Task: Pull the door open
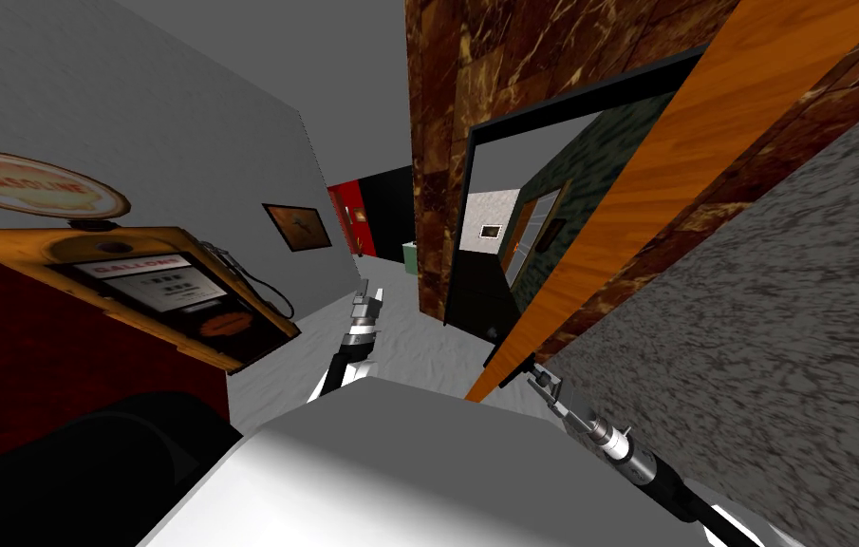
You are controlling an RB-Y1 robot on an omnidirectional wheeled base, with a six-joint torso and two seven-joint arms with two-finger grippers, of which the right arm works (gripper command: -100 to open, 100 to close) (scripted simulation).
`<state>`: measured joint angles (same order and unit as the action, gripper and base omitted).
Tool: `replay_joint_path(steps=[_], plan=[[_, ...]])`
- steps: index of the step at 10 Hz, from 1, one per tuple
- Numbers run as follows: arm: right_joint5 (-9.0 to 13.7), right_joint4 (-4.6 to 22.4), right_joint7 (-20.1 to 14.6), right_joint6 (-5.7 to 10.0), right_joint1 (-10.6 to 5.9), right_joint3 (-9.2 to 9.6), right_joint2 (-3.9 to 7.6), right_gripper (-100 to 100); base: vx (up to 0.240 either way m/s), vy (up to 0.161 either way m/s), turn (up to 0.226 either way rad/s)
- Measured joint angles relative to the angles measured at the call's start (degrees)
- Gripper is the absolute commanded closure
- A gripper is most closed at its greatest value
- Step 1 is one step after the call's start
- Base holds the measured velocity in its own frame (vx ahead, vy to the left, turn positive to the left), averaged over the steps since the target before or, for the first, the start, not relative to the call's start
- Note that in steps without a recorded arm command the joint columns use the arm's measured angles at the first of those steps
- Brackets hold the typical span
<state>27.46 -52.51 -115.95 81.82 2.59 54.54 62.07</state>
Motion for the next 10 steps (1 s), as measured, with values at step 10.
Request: replay_joint_path(steps=[10], plan=[[-0.4,0.8,-0.2,0.85,0.03,0.24,0.03,100,0.001,0.004,-0.041]])
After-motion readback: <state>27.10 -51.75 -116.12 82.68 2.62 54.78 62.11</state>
